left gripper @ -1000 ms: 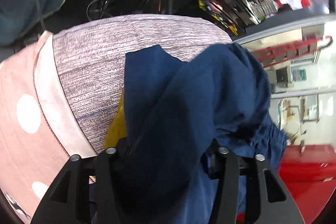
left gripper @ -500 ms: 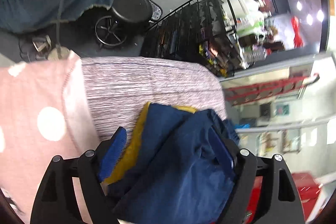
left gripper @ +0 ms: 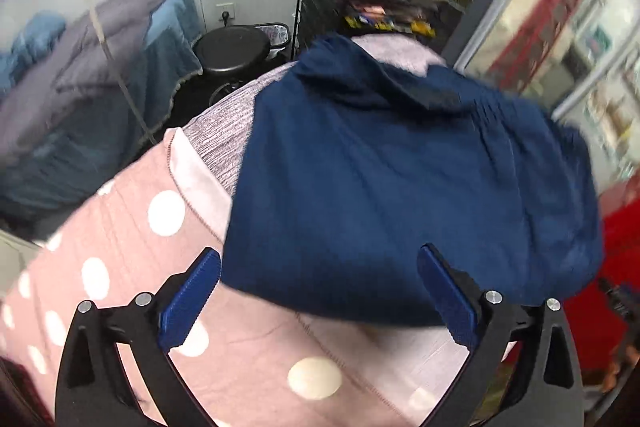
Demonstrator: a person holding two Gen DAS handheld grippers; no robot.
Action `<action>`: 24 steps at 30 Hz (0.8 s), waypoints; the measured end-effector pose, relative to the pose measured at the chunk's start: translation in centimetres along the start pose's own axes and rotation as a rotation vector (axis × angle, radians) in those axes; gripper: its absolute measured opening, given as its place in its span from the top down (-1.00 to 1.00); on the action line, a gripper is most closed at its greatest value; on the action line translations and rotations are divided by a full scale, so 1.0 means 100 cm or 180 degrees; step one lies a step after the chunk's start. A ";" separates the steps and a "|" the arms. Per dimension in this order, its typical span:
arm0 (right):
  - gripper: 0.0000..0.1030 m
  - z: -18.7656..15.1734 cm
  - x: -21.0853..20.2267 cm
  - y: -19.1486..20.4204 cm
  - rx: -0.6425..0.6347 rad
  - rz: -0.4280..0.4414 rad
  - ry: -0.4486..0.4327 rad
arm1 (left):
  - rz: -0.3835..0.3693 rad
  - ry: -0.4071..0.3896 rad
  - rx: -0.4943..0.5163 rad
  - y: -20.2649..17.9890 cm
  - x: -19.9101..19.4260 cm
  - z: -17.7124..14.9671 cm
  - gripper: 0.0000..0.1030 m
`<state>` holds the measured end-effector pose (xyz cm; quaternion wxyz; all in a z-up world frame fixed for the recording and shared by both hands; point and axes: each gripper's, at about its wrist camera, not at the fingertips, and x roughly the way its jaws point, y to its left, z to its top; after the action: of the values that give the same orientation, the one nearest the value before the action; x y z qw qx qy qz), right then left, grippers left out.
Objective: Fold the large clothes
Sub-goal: 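Lay the folded jacket on the pillow and open both grippers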
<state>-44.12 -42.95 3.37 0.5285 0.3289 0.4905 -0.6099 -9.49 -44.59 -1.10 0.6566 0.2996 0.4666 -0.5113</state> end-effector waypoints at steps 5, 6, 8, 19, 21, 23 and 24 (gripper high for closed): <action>-0.81 -0.013 -0.014 0.067 -0.0682 0.0273 0.0105 | 0.0271 0.0315 0.0270 -0.040 0.005 -0.024 -0.88; -0.81 -0.015 -0.013 0.077 -0.0765 0.0297 0.0167 | 0.0284 0.0368 0.0301 -0.046 0.006 -0.028 -0.87; -0.81 -0.016 -0.011 0.088 -0.0841 0.0325 0.0232 | 0.0258 0.0481 0.0364 -0.059 0.007 -0.036 -0.87; -0.81 -0.009 -0.014 0.104 -0.0852 0.0529 0.0289 | 0.0372 0.0689 0.0545 -0.088 0.008 -0.057 -0.87; -0.81 -0.009 -0.018 0.102 -0.0844 0.0537 0.0265 | 0.0399 0.0693 0.0567 -0.090 0.007 -0.057 -0.87; -0.81 -0.007 -0.022 0.101 -0.0831 0.0537 0.0237 | 0.0410 0.0679 0.0562 -0.091 0.006 -0.056 -0.87; -0.82 -0.005 -0.025 0.102 -0.0824 0.0539 0.0228 | 0.0416 0.0667 0.0541 -0.090 0.005 -0.055 -0.87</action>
<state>-33.72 -41.31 2.97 0.5981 0.3197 0.5541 -0.4828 -19.74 -42.66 -2.88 0.6084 0.4356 0.4672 -0.4710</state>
